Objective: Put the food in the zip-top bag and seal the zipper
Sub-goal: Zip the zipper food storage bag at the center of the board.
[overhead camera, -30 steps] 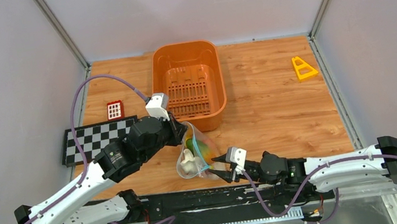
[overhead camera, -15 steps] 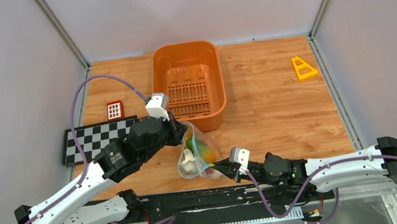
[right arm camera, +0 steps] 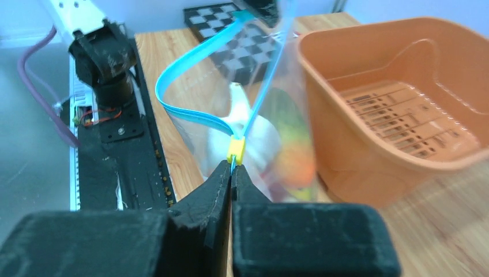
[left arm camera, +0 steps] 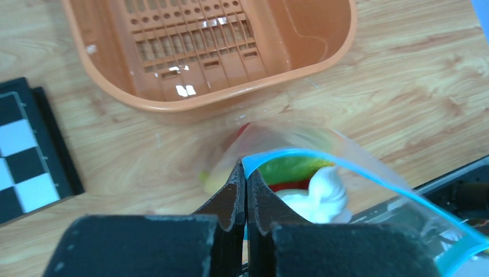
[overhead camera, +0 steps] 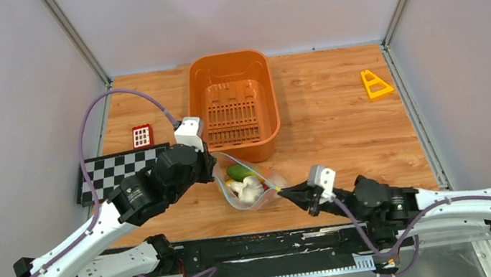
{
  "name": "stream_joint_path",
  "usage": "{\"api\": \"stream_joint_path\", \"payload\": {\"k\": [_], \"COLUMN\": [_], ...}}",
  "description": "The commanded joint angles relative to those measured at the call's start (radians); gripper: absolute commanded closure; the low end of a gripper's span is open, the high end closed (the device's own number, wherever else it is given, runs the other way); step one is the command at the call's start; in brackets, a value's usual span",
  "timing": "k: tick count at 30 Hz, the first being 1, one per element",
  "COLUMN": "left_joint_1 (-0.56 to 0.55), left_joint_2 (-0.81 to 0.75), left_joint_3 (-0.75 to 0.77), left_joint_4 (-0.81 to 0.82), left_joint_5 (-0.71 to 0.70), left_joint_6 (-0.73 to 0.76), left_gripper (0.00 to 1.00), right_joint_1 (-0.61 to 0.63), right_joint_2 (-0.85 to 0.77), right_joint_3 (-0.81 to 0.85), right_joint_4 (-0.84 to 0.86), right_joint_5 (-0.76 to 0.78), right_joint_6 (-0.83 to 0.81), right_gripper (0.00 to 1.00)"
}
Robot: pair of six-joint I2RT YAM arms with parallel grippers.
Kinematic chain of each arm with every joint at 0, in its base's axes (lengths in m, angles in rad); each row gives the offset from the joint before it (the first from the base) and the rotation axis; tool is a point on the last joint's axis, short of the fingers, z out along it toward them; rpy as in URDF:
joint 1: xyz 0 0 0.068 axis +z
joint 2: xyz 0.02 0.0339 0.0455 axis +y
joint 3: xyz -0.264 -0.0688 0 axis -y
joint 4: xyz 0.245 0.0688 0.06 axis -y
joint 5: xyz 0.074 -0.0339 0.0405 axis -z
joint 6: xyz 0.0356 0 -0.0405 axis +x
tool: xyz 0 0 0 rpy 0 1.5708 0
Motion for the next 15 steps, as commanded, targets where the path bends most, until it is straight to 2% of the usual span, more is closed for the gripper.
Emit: {"api": "stream_joint_path", "payload": {"k": [1,5,8,11,13,15], "left_joint_1": [0.009,0.009,0.009,0.009,0.009,0.009], "left_joint_2": [-0.006,0.062,0.127,0.182,0.205,0.207], "left_joint_3": [0.134,0.199,0.248,0.270,0.278,0.279], "left_joint_4": [-0.122,-0.193,-0.258,-0.297,-0.309,-0.303], "left_joint_5": [-0.043,0.064,0.150,0.254,0.307,0.304], "left_joint_6": [0.140,0.226,0.300,0.368,0.400,0.399], "left_gripper": [1.00,1.00,1.00,0.98,0.88,0.66], "right_joint_1": [-0.011,-0.011,-0.011,-0.012,-0.012,-0.013], "right_joint_2": [-0.155,-0.208,-0.190,-0.167,-0.148,-0.132], "right_joint_3": [0.124,0.191,0.257,0.307,0.324,0.330], "right_joint_4": [-0.312,-0.455,-0.554,-0.606,-0.622,-0.633], "right_joint_5": [0.062,0.114,0.160,0.139,0.123,0.119], "right_joint_6": [0.038,0.068,0.081,0.074,0.069,0.067], "right_gripper": [1.00,1.00,1.00,1.00,1.00,1.00]}}
